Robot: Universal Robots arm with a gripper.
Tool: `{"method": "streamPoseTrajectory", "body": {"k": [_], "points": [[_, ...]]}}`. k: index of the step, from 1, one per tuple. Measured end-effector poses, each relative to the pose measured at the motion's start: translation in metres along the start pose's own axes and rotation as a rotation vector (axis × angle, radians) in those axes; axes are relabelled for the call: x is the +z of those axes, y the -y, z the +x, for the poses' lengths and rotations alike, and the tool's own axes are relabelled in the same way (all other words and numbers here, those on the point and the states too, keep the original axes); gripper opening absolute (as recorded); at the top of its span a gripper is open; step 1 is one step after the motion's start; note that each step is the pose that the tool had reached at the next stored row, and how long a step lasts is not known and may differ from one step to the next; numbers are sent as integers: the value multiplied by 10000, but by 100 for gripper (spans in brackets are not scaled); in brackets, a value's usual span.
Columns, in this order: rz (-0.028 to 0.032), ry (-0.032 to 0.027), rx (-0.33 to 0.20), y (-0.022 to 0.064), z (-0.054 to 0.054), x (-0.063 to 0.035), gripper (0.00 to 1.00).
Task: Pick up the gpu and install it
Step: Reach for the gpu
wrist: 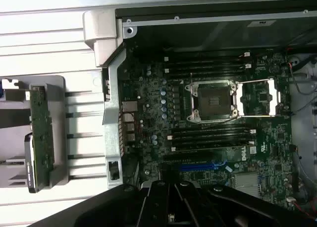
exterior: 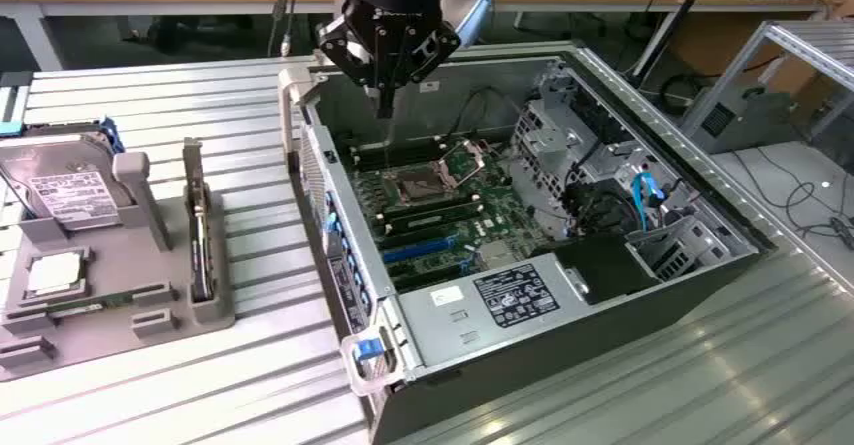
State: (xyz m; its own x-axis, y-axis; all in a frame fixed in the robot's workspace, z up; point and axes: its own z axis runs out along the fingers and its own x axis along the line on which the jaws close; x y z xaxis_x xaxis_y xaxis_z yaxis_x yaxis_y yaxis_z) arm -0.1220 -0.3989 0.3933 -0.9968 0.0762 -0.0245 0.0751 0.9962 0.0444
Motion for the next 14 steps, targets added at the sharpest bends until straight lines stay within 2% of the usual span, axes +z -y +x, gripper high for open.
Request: {"method": "streamPoseTrajectory", "body": {"k": [14], "points": [[0,0,0,7,88,-2,11]]}}
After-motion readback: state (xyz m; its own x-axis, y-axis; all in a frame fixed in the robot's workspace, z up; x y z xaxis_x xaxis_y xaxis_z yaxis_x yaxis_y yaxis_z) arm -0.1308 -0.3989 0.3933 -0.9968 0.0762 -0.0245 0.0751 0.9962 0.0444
